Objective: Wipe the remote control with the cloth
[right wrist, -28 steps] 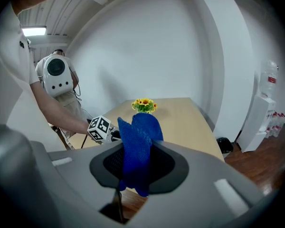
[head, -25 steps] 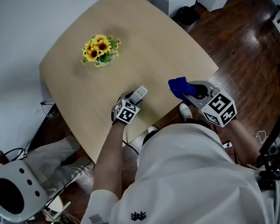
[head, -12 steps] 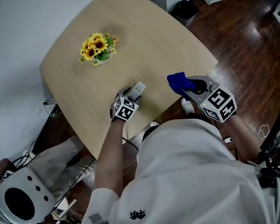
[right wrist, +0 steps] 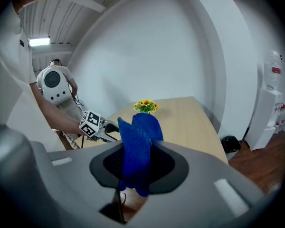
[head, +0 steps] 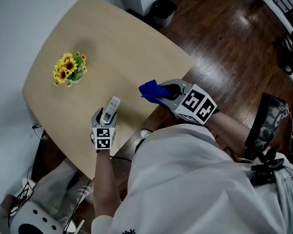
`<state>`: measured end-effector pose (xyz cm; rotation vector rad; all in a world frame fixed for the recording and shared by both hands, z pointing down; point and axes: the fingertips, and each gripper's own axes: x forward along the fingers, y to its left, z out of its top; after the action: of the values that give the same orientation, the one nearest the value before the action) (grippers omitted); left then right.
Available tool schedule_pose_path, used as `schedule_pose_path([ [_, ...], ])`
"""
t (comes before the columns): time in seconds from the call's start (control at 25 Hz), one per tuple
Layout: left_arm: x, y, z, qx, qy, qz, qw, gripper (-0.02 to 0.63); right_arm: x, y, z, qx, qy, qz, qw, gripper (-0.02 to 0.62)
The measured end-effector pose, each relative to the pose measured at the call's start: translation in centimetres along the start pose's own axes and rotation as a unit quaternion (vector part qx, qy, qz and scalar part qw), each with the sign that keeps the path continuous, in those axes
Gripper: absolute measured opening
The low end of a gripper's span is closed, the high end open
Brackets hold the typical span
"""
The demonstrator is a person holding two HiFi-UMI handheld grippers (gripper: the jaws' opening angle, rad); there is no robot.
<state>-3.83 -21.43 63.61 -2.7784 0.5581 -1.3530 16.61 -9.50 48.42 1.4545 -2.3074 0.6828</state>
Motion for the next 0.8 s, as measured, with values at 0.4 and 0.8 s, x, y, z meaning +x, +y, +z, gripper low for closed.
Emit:
schedule_pose_path([
  [0.4,-7.1,-9.7,4.0,-0.147,-0.037,0.053,0.987,0.301,-0.6,-1.8,-2.7,-0.015,0.03,0.089,0.995,0.086],
  [0.8,-12.7,-16.5,7.8,-0.167,-0.098,0.05,0.9798,0.301,-1.8,1.7,-3.6,-0.097,0.042,0.115,0.988,0.086],
])
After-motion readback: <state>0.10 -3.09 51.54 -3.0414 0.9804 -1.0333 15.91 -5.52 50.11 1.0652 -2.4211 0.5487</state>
